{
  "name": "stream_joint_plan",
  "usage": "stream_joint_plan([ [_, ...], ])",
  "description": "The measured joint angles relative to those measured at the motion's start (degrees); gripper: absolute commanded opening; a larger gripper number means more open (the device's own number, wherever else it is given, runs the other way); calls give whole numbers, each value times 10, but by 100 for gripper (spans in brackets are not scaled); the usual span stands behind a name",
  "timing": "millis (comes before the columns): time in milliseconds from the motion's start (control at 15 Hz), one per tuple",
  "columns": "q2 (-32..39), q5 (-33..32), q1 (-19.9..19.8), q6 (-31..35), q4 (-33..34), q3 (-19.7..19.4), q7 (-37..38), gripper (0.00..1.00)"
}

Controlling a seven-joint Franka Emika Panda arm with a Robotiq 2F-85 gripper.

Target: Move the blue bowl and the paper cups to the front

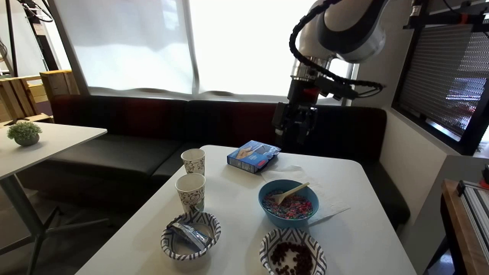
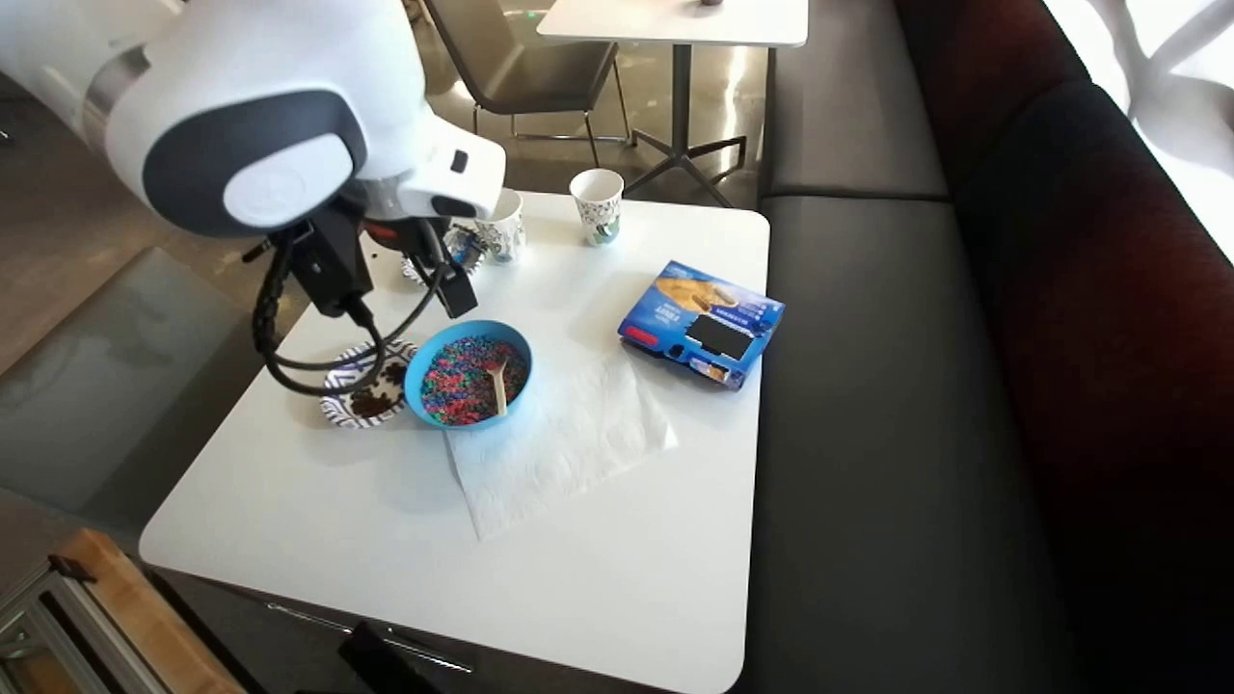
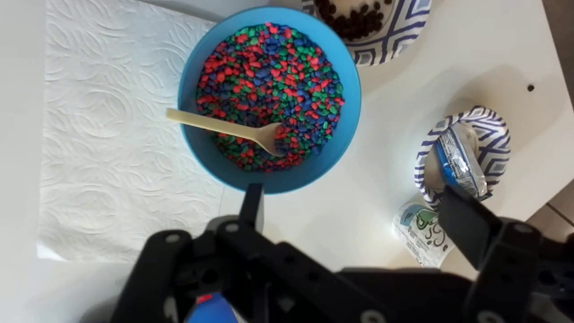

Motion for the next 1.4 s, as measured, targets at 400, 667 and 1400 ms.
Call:
stream_joint_plan([
  [400, -61, -24, 133, -73, 60, -113, -1, 100],
  [667, -61, -21, 157, -71, 61, -142, -13, 100],
  [1400, 132, -74, 587, -180, 325, -547, -277, 100],
])
